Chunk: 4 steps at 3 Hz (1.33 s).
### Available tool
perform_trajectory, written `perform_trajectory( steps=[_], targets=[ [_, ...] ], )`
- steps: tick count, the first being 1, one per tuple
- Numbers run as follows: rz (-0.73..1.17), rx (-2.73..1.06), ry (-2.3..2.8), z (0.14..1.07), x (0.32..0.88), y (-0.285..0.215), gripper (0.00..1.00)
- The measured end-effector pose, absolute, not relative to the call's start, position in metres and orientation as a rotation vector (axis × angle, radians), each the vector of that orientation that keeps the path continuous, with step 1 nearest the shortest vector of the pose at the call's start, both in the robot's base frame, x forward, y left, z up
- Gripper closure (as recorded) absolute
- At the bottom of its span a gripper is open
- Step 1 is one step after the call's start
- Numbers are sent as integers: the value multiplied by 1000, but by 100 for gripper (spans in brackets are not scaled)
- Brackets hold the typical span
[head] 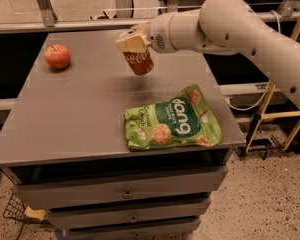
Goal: Place coke can upright
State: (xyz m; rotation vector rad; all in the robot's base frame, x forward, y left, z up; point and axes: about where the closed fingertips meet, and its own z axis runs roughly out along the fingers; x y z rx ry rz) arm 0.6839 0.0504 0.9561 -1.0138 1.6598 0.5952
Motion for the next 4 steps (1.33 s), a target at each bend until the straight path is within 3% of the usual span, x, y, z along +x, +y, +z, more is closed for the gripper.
perform_trajectory(
  steps=[4],
  targets=[
    [662,-808,1526,932,704,47,100]
  ],
)
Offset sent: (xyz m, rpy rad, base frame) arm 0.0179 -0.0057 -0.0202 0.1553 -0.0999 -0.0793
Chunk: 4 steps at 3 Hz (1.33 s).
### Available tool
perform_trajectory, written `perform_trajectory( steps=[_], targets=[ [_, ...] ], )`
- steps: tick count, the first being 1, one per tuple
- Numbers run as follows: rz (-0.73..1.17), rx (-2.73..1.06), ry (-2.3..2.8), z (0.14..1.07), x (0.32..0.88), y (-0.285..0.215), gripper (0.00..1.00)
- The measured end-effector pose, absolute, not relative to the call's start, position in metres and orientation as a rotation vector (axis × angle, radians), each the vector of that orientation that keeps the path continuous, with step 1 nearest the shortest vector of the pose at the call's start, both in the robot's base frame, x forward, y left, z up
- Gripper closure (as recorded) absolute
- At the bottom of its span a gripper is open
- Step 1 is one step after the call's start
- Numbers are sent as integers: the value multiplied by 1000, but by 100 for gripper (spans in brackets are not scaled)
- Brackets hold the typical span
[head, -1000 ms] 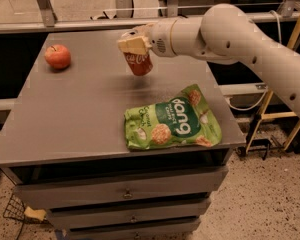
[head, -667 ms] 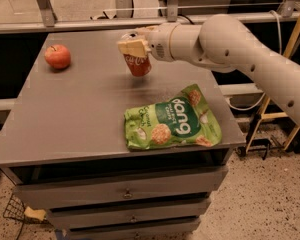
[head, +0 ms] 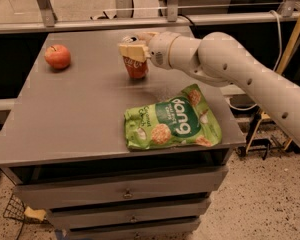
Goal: Place coke can upright
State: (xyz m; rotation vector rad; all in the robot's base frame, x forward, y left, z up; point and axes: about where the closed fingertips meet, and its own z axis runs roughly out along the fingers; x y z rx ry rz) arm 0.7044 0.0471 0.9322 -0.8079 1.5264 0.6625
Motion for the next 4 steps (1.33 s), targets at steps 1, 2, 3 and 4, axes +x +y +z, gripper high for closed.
perform_trajectory(
  steps=[1,2,3,4],
  targets=[
    [686,-775,1514,930,707,46,100],
    [699,-737,1505,927,708,42,100],
    [731,-712,1499,920,708,40,79],
    [730,-717,1498,921,707,43,56]
  ],
)
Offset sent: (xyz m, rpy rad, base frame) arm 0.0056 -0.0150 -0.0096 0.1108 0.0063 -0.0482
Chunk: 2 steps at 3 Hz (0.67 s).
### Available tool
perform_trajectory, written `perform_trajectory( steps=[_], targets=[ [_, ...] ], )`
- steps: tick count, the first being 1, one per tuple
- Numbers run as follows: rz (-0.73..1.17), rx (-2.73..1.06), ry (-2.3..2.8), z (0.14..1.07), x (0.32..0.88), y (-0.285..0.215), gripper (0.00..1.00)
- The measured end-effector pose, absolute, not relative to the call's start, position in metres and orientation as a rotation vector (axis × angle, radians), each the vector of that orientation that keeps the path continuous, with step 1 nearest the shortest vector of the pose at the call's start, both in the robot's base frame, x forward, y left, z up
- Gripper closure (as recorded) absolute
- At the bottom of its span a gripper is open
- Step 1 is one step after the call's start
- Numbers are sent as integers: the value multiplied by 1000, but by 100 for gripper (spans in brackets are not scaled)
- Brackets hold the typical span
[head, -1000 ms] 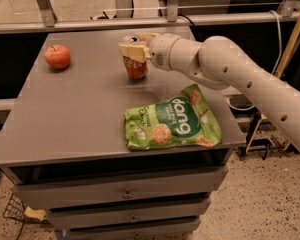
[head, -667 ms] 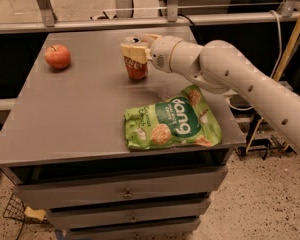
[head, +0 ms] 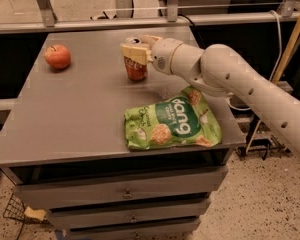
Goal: Place coke can upright
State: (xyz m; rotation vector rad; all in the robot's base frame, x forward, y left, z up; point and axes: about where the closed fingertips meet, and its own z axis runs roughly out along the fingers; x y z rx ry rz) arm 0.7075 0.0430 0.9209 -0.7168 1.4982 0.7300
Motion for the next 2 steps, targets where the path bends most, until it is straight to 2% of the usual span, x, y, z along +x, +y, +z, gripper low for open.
perform_trajectory(
  steps=[2],
  targets=[
    [736,-722,1496,921,706,48,9]
  ],
)
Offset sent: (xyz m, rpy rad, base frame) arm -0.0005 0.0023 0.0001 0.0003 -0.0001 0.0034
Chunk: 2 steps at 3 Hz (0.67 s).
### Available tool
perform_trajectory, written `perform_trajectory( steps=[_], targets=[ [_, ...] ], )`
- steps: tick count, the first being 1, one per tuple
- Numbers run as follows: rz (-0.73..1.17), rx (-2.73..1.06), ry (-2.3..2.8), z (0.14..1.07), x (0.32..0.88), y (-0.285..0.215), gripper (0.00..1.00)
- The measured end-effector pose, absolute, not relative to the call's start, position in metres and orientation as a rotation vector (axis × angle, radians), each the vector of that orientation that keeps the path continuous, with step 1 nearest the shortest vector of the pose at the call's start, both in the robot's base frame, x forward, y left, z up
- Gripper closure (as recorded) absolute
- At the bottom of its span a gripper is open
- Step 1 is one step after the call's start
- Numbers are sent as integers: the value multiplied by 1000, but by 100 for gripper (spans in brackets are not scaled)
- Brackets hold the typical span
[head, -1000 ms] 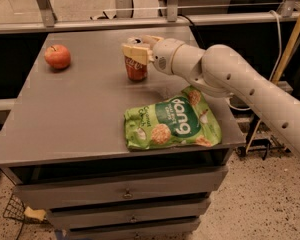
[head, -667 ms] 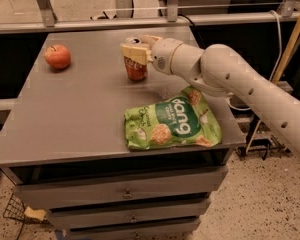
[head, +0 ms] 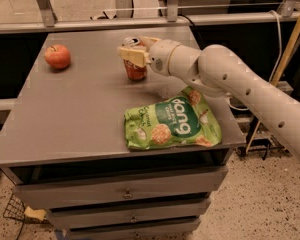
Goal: Place coke can upright
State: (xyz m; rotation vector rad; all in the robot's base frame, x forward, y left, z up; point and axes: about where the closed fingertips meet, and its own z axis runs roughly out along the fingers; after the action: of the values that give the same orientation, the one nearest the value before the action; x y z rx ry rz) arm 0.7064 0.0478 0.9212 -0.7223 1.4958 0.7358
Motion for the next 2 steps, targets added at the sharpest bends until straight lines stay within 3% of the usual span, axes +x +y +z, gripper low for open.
perform_trajectory(
  steps=[1,2],
  targets=[
    [728,-730,1493,924,706,47,0],
    [621,-749,1488,948,702,24,0]
  ],
)
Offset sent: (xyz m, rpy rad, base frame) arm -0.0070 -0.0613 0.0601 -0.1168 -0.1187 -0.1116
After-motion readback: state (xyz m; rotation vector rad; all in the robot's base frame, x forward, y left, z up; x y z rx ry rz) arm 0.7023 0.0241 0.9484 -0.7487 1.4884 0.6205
